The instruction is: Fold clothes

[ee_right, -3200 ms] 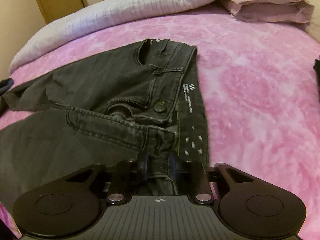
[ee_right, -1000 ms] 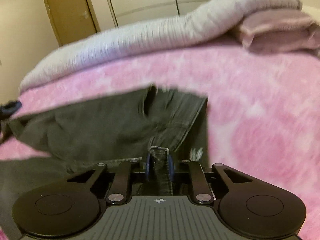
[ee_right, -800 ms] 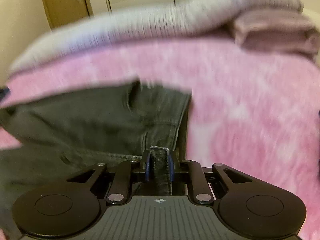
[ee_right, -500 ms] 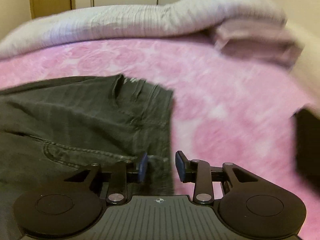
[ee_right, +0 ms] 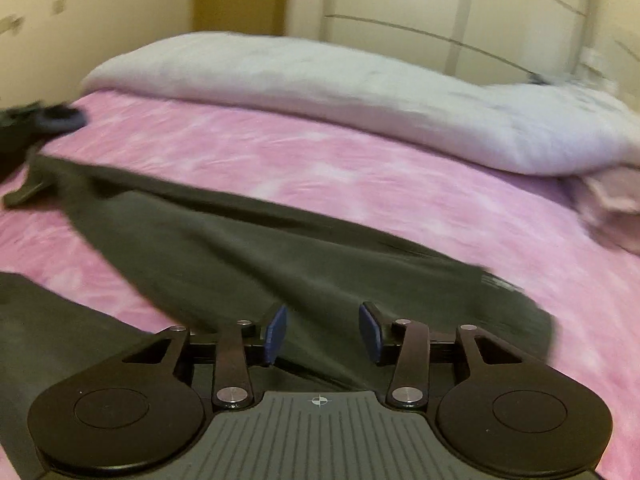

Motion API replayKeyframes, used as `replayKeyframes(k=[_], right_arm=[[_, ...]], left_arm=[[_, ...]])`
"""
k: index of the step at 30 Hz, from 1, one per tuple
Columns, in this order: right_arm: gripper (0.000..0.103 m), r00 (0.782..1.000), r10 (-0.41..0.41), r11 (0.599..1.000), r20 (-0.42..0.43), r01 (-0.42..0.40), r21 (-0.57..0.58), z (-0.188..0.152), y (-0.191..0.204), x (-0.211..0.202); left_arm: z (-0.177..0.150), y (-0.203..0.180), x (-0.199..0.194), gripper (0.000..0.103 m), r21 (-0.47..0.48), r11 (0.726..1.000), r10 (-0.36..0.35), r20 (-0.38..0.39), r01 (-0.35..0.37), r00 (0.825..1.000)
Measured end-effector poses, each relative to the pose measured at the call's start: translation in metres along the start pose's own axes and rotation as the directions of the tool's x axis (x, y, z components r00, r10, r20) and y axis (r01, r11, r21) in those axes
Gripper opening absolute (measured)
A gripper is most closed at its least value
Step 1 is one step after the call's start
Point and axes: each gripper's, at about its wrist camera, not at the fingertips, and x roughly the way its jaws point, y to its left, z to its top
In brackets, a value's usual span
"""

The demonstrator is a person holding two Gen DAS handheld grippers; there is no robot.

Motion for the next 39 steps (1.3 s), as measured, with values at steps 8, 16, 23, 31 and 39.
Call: replayKeyframes(k=[8, 16, 23, 31, 39], right_arm=[[0.048, 0.996, 0.067, 0.994, -0.053, -0.072, -0.085, 0.035, 0.05, 0.083], [0.048, 0.994, 0.076, 0.994, -0.074, -0.081, -0.071, 0.042, 0.067, 0.129], [0.049, 0.996, 0.073, 0.955, -0.049, -0.084, -0.284, 0.023, 0.106, 0.091], [0.049, 0.998, 0.009, 0.787, -0.062, -0.046, -0.615, -0.024, 0.168, 0.089], [0.001, 0.999, -0.033, 0.718, -0.031, 0.003, -0.696, -0.019, 0.185, 0.114]], left_arm=[[-0.006, 0.064, 0.113, 0.015, 0.049, 0.99, -0.12, -0.198, 0.132, 0.973], [0.023, 0.119, 0.138, 0.041, -0.068, 0.979, 0.179, -0.148, -0.19, 0.973], [0.008, 0.072, 0.083, 0.047, 0.059, 0.994, 0.098, -0.041, -0.096, 0.994], [-0.044, -0.043, 0.076, 0.05, 0.563, 0.826, -0.007, -0.046, 0.031, 0.999], [-0.044, -0.039, 0.09, 0.003, 0.575, 0.815, 0.118, -0.037, -0.075, 0.992]])
